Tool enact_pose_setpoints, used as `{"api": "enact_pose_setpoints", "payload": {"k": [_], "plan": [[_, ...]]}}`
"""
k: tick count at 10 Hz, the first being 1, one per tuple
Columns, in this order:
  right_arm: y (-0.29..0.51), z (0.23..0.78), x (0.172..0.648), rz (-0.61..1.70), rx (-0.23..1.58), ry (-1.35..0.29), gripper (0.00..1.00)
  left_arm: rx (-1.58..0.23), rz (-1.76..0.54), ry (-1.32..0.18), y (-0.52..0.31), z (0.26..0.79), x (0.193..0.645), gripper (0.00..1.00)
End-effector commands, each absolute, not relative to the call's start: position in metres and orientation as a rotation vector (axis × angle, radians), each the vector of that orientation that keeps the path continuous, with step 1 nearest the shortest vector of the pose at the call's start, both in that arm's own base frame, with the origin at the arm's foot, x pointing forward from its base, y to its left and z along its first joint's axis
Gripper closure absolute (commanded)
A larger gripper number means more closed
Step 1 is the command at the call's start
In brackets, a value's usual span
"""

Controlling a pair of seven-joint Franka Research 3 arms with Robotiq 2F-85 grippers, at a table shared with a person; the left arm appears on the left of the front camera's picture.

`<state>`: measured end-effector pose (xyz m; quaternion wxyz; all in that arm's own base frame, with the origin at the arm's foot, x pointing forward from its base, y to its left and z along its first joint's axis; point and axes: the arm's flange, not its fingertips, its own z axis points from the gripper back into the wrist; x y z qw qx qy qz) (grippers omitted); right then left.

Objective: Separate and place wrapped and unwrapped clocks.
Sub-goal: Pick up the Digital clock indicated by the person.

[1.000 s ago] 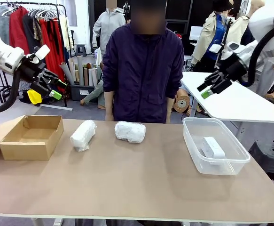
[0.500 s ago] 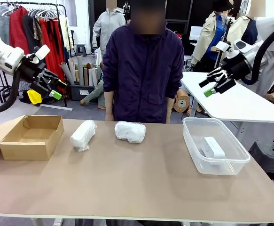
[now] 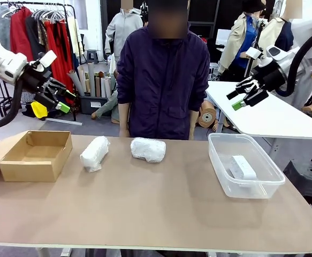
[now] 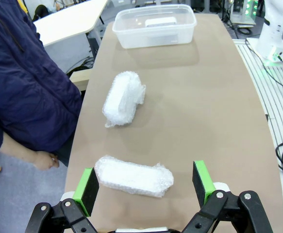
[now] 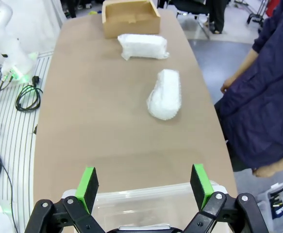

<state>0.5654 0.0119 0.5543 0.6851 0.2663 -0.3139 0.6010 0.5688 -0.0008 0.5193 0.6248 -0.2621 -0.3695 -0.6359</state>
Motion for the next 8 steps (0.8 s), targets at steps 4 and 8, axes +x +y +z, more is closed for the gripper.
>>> {"api": "enact_pose_setpoints", "payload": {"k": [4, 8], "plan": [[0.0132, 0.5565, 0.5641, 1.355, 0.598, -0.704, 0.0, -0.599, -1.46, -0.85, -0.0008, 0.5204, 0.5692, 0.0], [0.0132, 0.5565, 0.5641, 1.355, 0.598, -0.704, 0.0, -0.599, -1.46, -0.85, -0.0008, 0.5204, 0.5692, 0.0]]}}
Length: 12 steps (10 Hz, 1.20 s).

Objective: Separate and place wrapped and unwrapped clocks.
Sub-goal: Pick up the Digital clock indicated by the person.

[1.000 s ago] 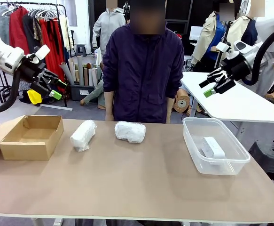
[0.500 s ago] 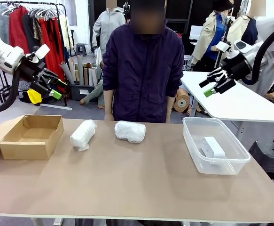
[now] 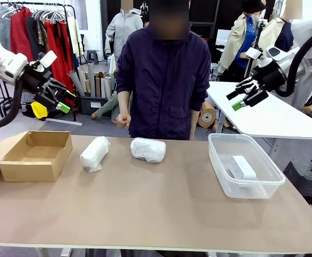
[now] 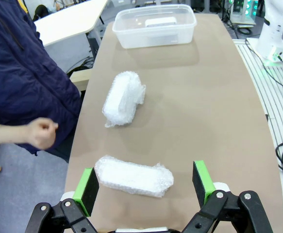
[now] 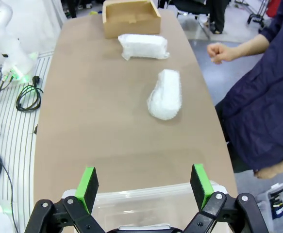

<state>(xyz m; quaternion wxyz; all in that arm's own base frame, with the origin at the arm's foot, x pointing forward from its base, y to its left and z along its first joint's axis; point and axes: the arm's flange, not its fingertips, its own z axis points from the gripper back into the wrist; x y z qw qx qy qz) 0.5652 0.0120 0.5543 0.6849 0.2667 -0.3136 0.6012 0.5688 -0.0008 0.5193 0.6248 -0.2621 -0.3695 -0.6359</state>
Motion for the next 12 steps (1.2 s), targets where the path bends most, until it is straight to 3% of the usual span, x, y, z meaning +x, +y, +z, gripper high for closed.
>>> {"api": "enact_pose_setpoints", "payload": {"k": [1, 12], "plan": [[0.0132, 0.5565, 0.5641, 1.355, 0.598, -0.704, 0.0, -0.599, -1.46, -0.85, -0.0008, 0.5204, 0.5692, 0.0], [0.0132, 0.5565, 0.5641, 1.355, 0.598, -0.704, 0.0, -0.599, -1.46, -0.85, -0.0008, 0.5204, 0.5692, 0.0]]}}
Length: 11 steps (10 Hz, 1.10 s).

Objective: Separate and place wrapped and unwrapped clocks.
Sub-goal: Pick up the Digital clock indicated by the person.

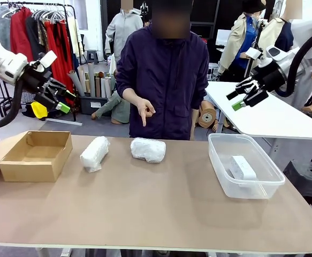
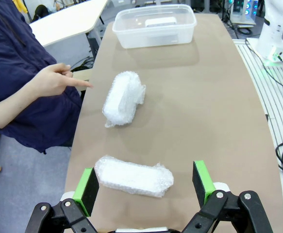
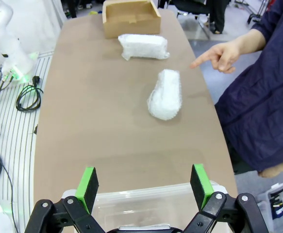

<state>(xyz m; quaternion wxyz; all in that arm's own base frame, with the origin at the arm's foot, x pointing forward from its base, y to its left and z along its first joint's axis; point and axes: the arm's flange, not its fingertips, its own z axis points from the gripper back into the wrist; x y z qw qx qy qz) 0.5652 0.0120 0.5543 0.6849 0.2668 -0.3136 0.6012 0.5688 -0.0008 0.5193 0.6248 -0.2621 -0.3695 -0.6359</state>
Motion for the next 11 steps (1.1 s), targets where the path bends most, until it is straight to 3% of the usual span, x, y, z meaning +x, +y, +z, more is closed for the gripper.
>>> {"api": "enact_pose_setpoints", "payload": {"k": [1, 10, 11], "plan": [[0.0132, 0.5565, 0.5641, 1.355, 0.598, -0.704, 0.0, -0.599, -1.46, -0.85, -0.0008, 0.5204, 0.5692, 0.0], [0.0132, 0.5565, 0.5641, 1.355, 0.598, -0.704, 0.0, -0.601, -1.459, -0.848, -0.0008, 0.5193, 0.5688, 0.0], [0.0132, 0.5565, 0.5641, 1.355, 0.598, -0.704, 0.0, -0.54, -1.563, -0.753, -0.0082, 0.5266, 0.5681, 0.0]]}}
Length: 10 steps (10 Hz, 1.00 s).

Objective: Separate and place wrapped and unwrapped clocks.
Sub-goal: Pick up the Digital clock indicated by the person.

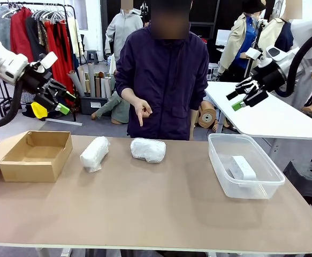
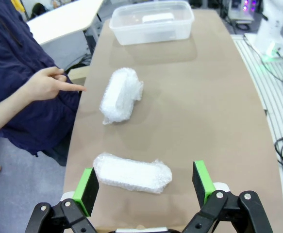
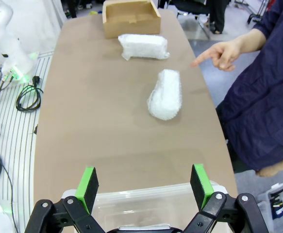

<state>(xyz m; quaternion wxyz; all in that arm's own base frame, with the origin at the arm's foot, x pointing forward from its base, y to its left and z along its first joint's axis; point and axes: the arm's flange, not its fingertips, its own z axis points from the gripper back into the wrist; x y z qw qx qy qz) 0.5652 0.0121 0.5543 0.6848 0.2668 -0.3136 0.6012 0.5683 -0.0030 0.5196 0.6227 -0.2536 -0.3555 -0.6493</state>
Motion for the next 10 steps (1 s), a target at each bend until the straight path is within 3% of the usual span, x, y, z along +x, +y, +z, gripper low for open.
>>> {"api": "enact_pose_setpoints", "payload": {"k": [1, 5, 7, 10], "plan": [[0.013, 0.557, 0.564, 1.355, 0.598, -0.704, 0.0, -0.527, -1.606, -0.703, -0.017, 0.533, 0.57, 0.0], [0.013, 0.557, 0.564, 1.355, 0.598, -0.704, 0.0, -0.452, -1.725, -0.552, -0.067, 0.542, 0.612, 0.0], [0.013, 0.557, 0.564, 1.355, 0.598, -0.704, 0.0, -0.232, -1.754, -0.443, -0.106, 0.527, 0.645, 0.0], [0.013, 0.557, 0.564, 1.355, 0.598, -0.704, 0.0, -0.189, -1.75, -0.44, -0.144, 0.509, 0.674, 0.0]]}}
